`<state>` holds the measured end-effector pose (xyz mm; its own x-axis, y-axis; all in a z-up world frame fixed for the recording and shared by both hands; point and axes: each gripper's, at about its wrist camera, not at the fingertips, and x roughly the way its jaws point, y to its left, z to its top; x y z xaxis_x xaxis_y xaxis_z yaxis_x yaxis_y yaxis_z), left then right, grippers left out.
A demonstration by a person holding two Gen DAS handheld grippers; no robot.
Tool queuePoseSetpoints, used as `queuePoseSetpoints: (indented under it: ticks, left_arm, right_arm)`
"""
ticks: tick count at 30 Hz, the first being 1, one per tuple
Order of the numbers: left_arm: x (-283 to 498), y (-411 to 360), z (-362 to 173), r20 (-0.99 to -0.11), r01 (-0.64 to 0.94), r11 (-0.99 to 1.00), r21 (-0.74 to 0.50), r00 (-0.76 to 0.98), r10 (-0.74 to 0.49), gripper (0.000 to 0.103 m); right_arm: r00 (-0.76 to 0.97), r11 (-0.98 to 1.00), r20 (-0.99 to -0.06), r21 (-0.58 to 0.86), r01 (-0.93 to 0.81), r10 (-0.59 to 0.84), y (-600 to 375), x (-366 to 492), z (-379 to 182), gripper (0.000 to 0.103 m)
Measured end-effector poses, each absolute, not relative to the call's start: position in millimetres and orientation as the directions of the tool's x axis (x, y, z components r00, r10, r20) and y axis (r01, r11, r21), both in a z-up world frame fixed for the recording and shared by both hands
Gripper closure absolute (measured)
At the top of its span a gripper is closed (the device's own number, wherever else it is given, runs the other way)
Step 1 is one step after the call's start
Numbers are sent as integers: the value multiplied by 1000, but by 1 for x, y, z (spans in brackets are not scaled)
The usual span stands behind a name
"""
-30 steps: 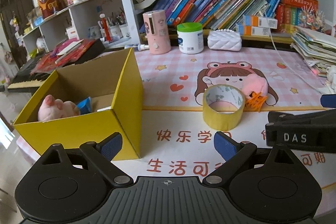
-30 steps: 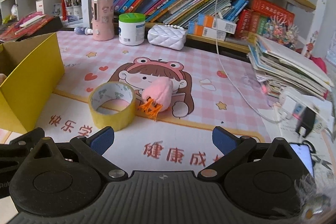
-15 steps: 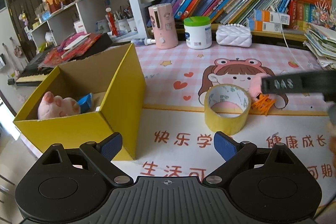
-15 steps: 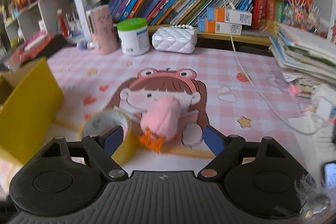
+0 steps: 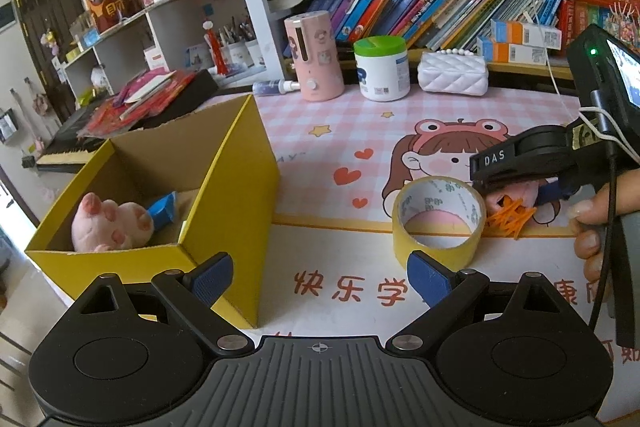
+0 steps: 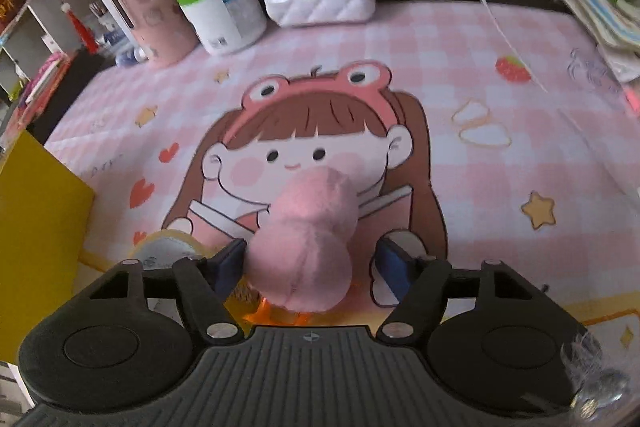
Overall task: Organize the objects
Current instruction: 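Grasp the small pink plush with right tool while left tool grasps the tape roll, then carry the tape roll and pink plush over the yellow box with both tools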
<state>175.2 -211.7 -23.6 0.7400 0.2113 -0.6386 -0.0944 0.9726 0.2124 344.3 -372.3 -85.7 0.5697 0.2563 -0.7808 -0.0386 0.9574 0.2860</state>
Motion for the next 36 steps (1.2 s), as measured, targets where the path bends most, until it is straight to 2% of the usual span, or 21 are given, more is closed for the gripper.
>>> queuePoseSetpoints:
  ticks: [1,2,3,21,32,36]
  left_arm:
    - [176,-212,-23,-638,-93,973,213,741,210,7]
    - [178,-214,-23,-637,-90,973,213,742,208,7]
    - [179,-214,-23,-637,-87,973,212,743,205,7]
    - [232,-248,-48,-694,25,992,126,716,70,7]
    - [274,-271,-69,-726,72,986,150,685,60,6]
    - [274,-276,-69,-724,104,988,118,690,14,6]
  right_arm:
    - [561,958,-785,281,-54,261,-371,347,-86,45]
    - [560,959,-785,275,-68,265,-371,348,-85,55]
    - [556,959,-786,274,-76,269,-370,348,-85,57]
    - [722,994,-685,111,-24,94,-427,280,-42,57]
    - [702,995,-708,97,-14,79,-440,252,-45,57]
    - [705,996,-705,89,-15,74,-441,248,-44,57]
